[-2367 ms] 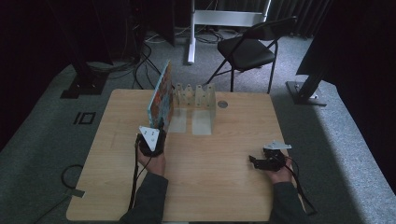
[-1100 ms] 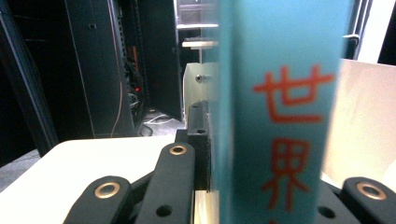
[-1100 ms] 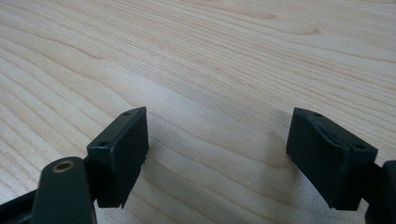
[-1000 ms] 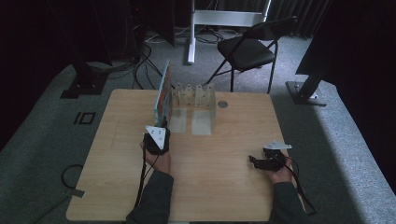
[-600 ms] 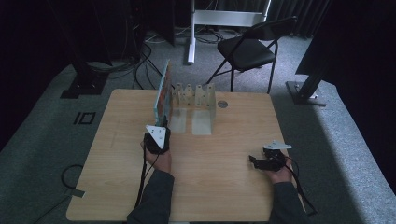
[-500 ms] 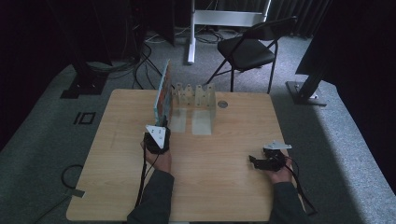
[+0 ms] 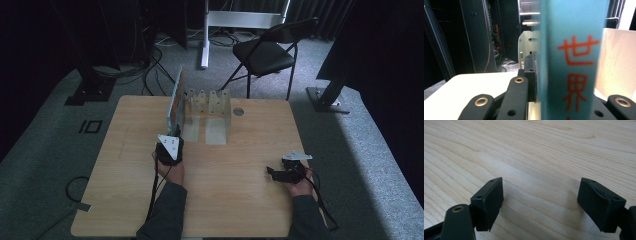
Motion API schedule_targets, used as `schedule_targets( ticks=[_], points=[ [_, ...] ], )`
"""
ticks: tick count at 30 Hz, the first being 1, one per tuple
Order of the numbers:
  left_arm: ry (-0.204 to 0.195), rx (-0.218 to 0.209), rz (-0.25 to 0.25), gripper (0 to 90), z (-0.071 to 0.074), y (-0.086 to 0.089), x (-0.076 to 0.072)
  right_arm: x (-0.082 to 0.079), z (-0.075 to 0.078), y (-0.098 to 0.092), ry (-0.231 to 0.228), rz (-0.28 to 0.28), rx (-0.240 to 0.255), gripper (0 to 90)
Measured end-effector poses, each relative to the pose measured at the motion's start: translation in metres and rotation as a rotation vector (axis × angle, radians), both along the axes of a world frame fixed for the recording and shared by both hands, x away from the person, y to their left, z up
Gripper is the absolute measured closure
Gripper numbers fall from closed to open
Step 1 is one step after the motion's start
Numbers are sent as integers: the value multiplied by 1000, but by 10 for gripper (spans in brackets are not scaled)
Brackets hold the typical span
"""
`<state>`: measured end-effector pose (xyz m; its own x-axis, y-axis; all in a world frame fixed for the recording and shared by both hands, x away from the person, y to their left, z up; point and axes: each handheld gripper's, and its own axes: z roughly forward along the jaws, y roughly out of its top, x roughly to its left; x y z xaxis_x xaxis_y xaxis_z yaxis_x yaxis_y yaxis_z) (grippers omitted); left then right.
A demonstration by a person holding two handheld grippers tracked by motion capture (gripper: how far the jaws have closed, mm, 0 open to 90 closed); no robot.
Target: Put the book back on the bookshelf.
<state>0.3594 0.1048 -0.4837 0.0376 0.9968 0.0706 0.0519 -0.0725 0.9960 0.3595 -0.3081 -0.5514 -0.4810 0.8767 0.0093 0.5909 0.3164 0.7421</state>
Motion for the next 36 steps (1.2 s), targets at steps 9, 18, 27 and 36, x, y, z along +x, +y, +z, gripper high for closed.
schedule_targets(
  ticks=[9,18,27,36],
  points=[
    [2,4,-2,807,-2,0,0,0,0,0,0,0,-1,207],
    [6,8,-4,806,-2,1,0,0,0,0,0,0,-2,207],
    [16,0,-5,806,-2,2,0,0,0,0,1,0,-3,207],
    [26,-12,-14,807,-4,6,-2,0,0,0,0,0,-3,207]
  ],
)
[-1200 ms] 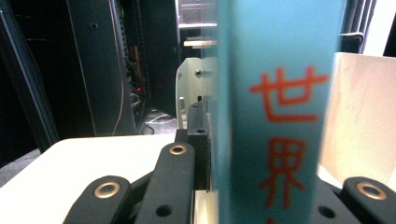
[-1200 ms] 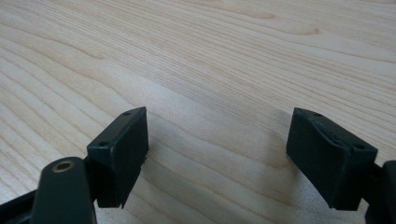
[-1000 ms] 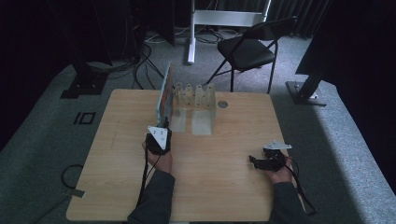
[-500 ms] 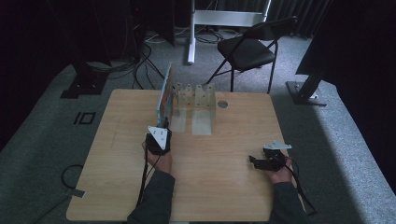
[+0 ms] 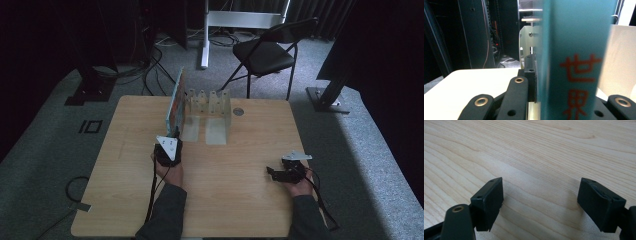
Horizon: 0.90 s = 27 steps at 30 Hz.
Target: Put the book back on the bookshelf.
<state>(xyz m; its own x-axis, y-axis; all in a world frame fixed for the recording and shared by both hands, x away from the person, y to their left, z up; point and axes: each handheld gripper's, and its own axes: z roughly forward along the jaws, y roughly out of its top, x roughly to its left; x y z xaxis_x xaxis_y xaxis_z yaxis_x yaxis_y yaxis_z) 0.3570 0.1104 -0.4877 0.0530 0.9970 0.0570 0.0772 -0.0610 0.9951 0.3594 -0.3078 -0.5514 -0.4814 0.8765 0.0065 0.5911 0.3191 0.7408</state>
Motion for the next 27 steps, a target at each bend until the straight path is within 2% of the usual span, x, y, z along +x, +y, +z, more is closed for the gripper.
schedule_targets(
  ticks=[16,27],
  points=[
    [13,-14,-11,808,-4,5,-4,0,0,0,-1,0,0,207],
    [19,-40,-15,808,-6,9,-5,0,0,0,0,-1,0,207]
  ],
)
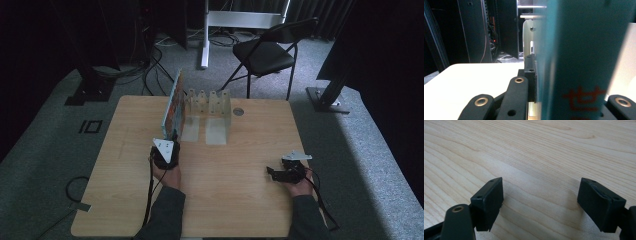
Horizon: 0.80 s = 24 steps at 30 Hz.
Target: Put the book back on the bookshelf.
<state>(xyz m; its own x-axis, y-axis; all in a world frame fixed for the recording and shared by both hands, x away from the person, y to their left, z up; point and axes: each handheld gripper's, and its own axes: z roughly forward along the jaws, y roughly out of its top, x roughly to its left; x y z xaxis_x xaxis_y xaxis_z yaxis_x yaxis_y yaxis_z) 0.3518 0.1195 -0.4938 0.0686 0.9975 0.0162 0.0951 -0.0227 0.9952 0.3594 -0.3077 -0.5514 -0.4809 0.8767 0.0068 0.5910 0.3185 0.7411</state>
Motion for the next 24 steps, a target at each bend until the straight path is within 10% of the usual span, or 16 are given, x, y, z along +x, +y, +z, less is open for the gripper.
schedule_targets(
  ticks=[24],
  points=[
    [11,-20,-6,803,-6,5,-4,0,0,0,0,0,-1,207]
  ],
)
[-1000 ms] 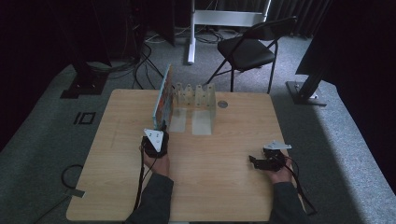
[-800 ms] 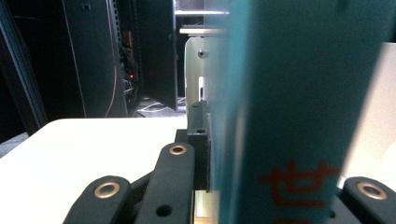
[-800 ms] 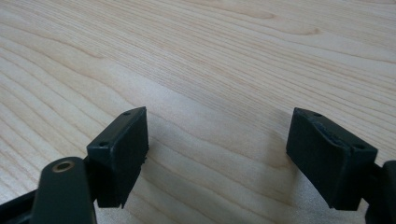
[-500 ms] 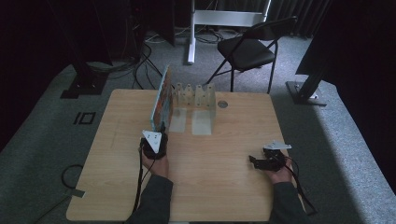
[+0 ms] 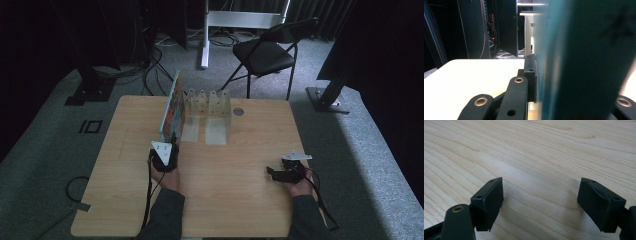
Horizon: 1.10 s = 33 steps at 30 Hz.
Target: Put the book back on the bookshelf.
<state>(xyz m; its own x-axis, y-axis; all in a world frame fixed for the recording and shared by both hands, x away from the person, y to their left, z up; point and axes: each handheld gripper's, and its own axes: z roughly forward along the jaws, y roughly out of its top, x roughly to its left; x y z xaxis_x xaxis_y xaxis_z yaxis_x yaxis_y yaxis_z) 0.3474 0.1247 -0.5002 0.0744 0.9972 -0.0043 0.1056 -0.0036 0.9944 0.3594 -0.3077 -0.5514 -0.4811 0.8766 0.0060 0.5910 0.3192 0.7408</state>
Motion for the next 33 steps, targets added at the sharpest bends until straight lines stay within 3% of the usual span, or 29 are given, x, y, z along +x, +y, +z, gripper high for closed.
schedule_targets(
  ticks=[14,24,33],
  points=[
    [-6,-9,17,779,-1,8,-1,0,0,0,0,0,0,207],
    [-8,20,14,769,-3,8,-1,0,0,0,0,0,-1,207],
    [-2,21,3,701,-2,12,-4,0,0,0,0,0,-1,207]
  ],
)
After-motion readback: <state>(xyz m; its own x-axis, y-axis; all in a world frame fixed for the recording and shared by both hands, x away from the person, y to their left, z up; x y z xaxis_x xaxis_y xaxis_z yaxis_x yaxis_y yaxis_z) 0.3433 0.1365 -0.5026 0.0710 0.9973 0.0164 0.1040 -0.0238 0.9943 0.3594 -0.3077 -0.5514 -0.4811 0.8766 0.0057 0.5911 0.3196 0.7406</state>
